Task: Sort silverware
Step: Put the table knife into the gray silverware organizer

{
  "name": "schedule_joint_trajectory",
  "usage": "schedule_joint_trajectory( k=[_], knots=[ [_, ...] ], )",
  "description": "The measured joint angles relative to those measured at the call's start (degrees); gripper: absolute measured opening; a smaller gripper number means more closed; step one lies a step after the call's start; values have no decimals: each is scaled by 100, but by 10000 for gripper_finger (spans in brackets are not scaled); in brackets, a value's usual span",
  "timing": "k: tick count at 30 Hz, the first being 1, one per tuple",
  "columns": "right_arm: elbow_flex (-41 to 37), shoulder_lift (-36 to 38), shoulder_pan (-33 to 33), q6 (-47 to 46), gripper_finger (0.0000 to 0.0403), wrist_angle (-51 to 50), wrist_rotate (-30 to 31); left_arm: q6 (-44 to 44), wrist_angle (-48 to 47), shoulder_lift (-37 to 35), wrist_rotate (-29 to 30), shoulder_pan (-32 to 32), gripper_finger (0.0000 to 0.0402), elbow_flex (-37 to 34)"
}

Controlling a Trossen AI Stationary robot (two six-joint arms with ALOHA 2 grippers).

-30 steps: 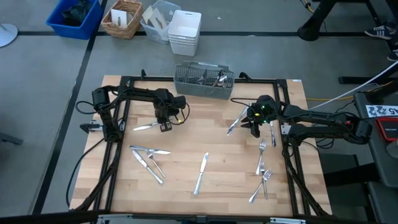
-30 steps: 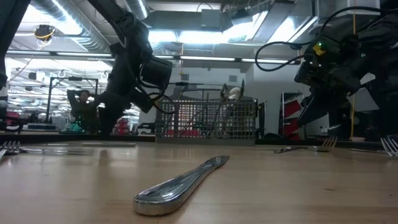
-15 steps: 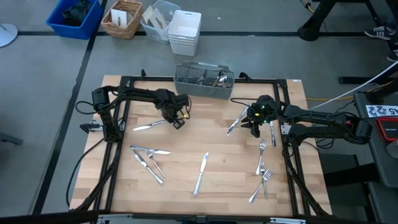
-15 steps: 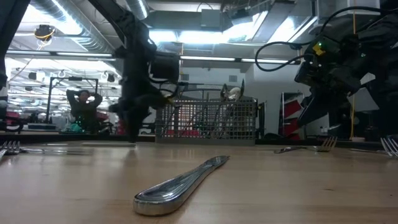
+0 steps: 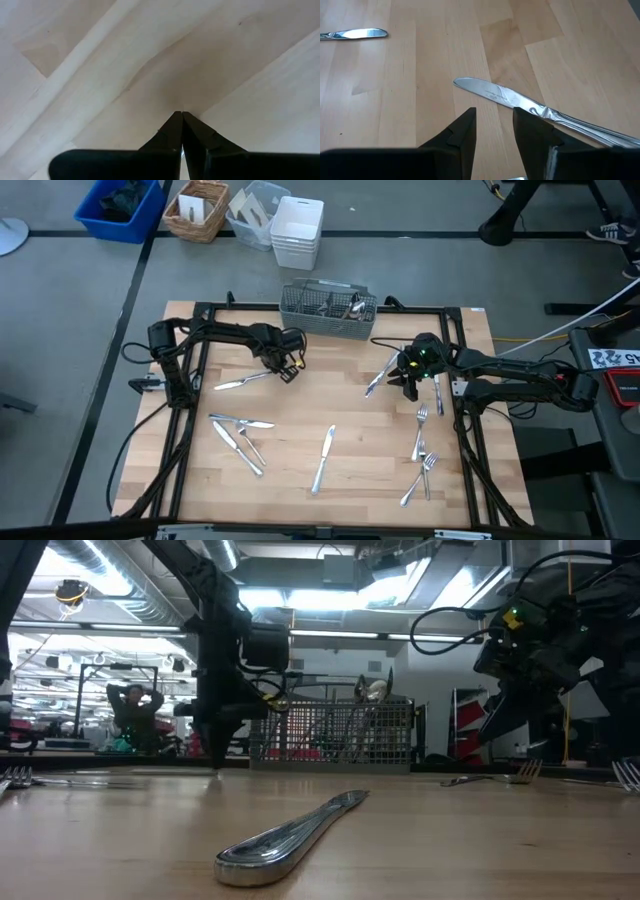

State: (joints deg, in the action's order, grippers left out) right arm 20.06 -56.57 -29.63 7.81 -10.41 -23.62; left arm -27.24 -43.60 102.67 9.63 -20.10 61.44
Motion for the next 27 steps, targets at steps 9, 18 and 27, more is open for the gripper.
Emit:
schedule_joint_trajectory(
  k=[9, 18, 27],
  knots=[
    [1, 1, 0, -1, 131, -9, -2, -210, -46, -17, -256, 371, 3, -255],
    [1, 0, 0, -2, 131, -10, -2, -569, -112, -17, -765, 1167, 3, -262],
    [0, 0, 0, -2, 131, -11, -2, -1441, -308, -1, -1301, 2002, 3, -195]
  ],
)
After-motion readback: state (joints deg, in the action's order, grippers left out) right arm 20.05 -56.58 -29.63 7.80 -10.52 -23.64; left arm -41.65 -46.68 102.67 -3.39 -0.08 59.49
